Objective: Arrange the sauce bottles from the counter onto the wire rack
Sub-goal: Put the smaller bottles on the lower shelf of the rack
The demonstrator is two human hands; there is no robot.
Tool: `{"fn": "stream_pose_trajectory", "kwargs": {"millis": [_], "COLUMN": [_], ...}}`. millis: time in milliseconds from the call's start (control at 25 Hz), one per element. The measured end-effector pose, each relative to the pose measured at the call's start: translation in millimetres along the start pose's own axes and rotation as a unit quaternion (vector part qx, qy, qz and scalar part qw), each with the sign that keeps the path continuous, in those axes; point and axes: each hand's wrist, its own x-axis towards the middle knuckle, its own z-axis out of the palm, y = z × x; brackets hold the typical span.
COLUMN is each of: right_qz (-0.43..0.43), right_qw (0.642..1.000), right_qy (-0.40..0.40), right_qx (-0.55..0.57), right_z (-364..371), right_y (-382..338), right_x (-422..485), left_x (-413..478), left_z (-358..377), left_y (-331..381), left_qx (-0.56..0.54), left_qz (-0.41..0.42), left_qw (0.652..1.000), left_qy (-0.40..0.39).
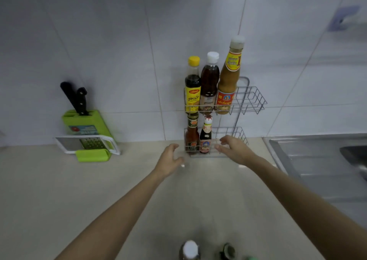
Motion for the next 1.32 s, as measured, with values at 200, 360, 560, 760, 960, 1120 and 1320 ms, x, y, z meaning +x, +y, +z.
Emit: {"fn": "stream_pose_trajectory", "kwargs": {"millis": [200, 360, 560, 760, 960, 1120, 1320], "right_qz": [-0.051, -0.080, -0.145, -0.155, -0.120, -0.148, -0.201], "right_qw": [0.998, 0.986, 0.970, 0.980, 0.990, 0.965, 0.942], "right_qy": [-0.034, -0.136, -0.195, -0.115, -0.029, -0.013, -0.058], "right_qx": [0.029, 0.061, 0.008, -0.045, 0.072, 0.217, 0.262], "right_z": [16, 31, 53, 59, 3, -66, -139], "right_y": [-30, -62, -87, -97, -118, -154, -179], "right_x": [-79, -137, -186, -182, -150, -126, -117], "left_x": [-93, -148, -191, -202, -183, -161, -140], "left_z": [5, 14, 35, 39, 11, -27, -54], "left_y": [-49, -69, -79, -74, -18, 58, 119], "left_qx": [0.122, 0.126, -0.014, -0.117, -0.257, -0.316, -0.351], "left_qz": [0.066, 0.076, 0.057, 0.041, 0.052, 0.087, 0.133], "left_qw": [0.969, 0.929, 0.948, 0.970, 0.953, 0.933, 0.912], "left_qy": [-0.205, -0.340, -0.314, -0.208, -0.151, -0.150, -0.165]}}
